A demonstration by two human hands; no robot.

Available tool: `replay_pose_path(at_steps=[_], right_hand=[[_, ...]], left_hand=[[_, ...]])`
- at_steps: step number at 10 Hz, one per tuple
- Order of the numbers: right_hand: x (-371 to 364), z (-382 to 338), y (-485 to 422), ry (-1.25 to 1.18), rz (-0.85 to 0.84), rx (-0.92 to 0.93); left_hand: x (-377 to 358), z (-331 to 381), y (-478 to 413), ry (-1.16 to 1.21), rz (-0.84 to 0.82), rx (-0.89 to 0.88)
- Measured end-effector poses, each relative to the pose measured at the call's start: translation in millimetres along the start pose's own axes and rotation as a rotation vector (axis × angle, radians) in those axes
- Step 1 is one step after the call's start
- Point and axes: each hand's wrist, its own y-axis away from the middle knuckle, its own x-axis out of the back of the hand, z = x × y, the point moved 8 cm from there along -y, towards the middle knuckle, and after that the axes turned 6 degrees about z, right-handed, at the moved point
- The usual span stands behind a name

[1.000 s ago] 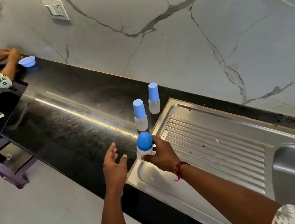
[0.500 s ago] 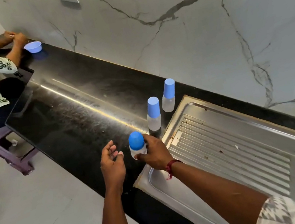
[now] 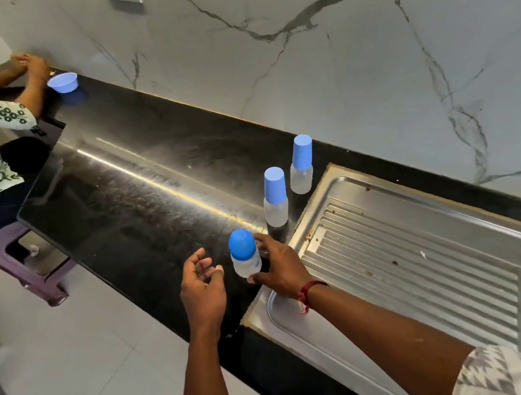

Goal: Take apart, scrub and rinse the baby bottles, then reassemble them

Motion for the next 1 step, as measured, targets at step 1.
replay_pose_path(at_steps=[1], right_hand=[[11.6,4.3,6.6,0.017,0.041,-0.004]], left_hand=[[11.0,8.7,10.8,-0.022,0.155,-0.097]])
